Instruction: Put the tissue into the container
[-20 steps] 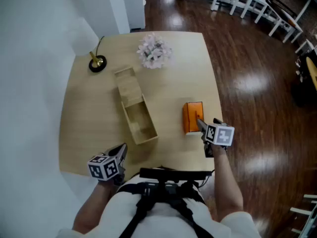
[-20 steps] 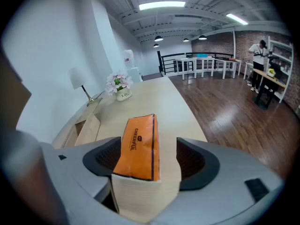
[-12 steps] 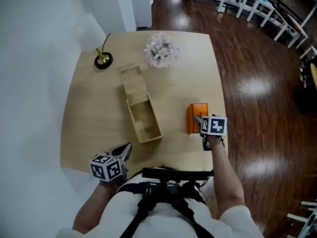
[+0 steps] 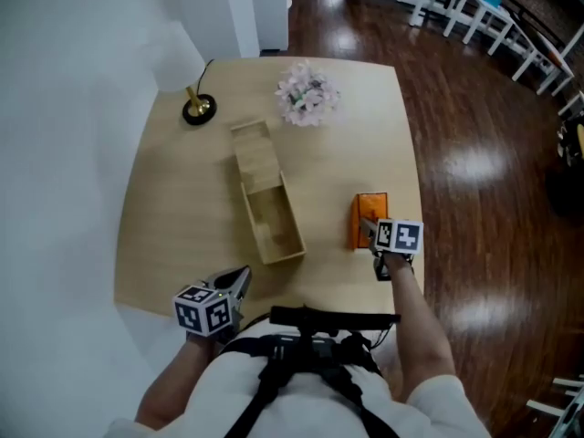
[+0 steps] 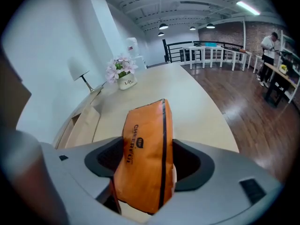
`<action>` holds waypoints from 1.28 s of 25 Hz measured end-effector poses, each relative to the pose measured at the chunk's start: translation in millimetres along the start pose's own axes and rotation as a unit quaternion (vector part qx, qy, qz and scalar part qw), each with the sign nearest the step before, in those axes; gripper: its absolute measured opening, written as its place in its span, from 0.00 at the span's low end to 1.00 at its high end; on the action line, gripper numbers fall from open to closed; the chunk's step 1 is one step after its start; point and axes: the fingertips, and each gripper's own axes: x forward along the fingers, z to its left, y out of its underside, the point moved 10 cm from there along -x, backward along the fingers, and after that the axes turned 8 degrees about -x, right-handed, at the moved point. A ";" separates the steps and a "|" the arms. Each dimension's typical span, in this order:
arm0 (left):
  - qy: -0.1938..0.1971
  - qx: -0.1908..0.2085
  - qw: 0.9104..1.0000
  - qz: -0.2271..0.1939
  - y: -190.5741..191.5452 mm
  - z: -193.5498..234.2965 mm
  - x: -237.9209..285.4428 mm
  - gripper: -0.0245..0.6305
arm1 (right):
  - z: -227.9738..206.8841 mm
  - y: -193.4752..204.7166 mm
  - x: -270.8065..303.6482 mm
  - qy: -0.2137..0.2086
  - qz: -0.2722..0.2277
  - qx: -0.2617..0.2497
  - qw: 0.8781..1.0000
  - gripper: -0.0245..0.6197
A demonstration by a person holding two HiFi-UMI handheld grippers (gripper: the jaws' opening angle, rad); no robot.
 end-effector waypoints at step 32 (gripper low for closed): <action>0.015 -0.006 0.999 -0.037 -13.2 16.6 -34.8 0.04 | 200.6 -72.1 -39.5 -0.179 -0.072 -0.098 0.976 0.45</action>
